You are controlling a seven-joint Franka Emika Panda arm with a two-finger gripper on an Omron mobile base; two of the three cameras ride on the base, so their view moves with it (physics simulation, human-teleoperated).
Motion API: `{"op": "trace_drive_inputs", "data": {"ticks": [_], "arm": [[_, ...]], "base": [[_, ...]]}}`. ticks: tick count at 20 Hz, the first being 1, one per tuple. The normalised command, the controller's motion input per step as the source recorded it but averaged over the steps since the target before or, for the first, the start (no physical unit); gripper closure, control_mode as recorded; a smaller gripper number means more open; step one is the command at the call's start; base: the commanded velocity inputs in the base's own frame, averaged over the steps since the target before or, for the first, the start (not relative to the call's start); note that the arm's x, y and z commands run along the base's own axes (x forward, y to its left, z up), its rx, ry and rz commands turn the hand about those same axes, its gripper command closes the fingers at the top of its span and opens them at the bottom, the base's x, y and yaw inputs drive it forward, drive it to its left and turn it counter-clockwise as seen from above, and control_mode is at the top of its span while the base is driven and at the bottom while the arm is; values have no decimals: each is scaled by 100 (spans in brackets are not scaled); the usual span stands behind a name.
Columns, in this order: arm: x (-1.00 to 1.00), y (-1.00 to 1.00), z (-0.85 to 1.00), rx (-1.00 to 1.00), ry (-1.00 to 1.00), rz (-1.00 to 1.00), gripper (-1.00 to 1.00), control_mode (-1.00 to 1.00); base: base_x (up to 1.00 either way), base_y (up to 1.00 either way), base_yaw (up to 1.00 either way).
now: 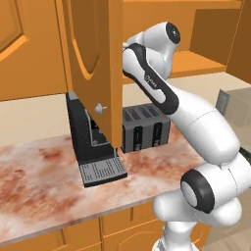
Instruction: There is a bowl on the dining counter. Grab a lemon wedge from the fridge and place it in the bowl. Then get the liquor bottle and glass cup from the cabinet and place them next to the bowl.
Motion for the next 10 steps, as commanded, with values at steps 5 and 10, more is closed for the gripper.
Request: {"op": "trace_drive_inputs", "data": {"ticks": [5, 10], "arm": [[54, 5, 0, 0, 1, 0, -100, -100], [38, 19, -1, 0, 0, 0, -100, -100]], "base": [[0, 0, 0], [0, 0, 0]]}}
